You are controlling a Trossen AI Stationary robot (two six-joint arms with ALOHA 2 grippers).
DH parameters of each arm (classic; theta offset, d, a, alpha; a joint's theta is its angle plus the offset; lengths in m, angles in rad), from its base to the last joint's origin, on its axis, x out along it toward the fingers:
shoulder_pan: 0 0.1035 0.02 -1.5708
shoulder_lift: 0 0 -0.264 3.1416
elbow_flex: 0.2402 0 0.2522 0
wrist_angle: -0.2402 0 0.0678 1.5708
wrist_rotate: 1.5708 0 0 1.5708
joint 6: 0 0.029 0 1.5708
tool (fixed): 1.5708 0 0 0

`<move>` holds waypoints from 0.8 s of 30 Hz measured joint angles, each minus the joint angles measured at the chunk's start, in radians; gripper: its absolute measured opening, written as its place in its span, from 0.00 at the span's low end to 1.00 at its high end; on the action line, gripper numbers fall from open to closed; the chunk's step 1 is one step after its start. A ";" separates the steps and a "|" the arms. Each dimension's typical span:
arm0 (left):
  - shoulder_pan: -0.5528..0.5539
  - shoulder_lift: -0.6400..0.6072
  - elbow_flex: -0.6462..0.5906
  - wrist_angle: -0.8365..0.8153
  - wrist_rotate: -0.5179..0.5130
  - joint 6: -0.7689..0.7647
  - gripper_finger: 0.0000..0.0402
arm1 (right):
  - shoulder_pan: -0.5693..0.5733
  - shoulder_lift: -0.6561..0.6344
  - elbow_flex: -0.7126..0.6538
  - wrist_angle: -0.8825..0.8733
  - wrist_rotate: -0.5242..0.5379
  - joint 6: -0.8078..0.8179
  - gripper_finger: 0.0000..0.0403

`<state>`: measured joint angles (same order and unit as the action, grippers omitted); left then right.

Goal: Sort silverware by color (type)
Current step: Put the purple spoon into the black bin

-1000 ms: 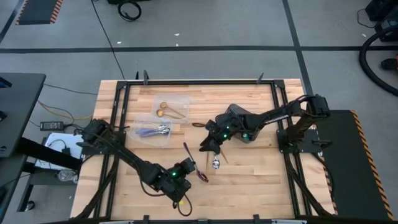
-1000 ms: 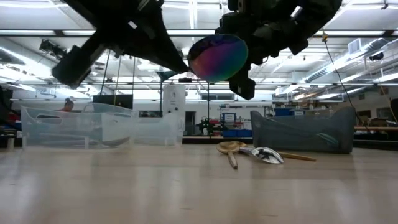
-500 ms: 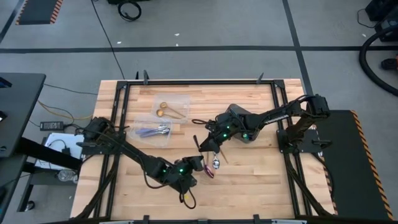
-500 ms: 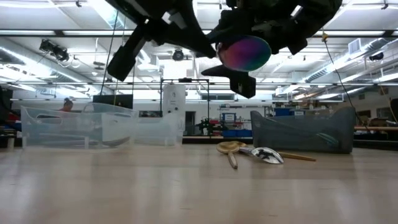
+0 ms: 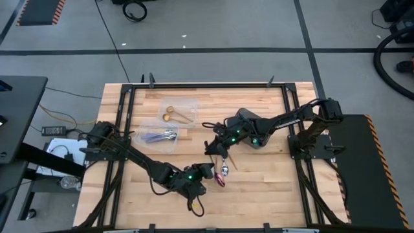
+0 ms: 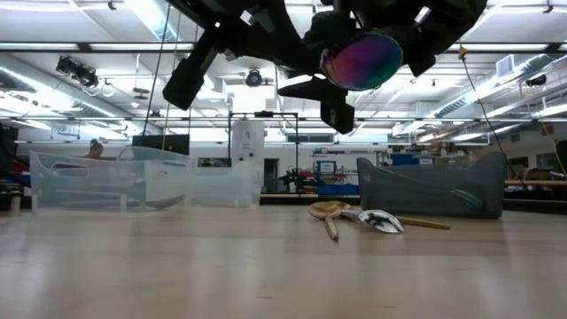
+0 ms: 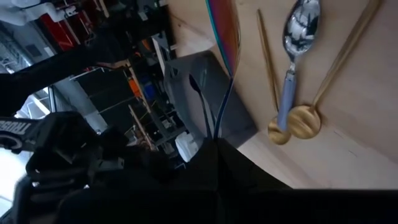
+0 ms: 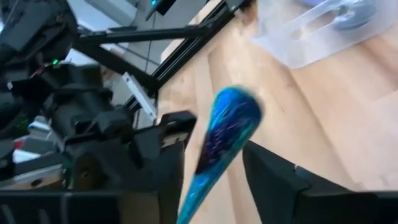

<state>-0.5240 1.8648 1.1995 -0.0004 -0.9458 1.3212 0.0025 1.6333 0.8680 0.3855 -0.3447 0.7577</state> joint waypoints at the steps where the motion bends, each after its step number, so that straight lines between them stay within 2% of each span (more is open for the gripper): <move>1: 0.000 0.000 0.000 -0.001 0.000 0.000 0.00 | 0.000 0.000 0.000 0.000 0.010 -0.001 0.42; 17: 0.041 0.000 0.000 -0.002 0.006 -0.029 0.00 | -0.012 0.001 -0.001 -0.006 0.023 -0.023 0.04; 21: 0.049 0.000 0.000 -0.007 0.006 -0.053 0.01 | -0.036 0.001 0.000 -0.003 -0.009 -0.028 0.03; 24: 0.053 0.000 0.000 -0.009 0.006 -0.085 0.07 | -0.048 0.001 0.000 -0.002 -0.014 -0.028 0.03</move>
<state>-0.4713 1.8648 1.1995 -0.0097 -0.9399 1.2359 -0.0453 1.6344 0.8677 0.3836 -0.3587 0.7292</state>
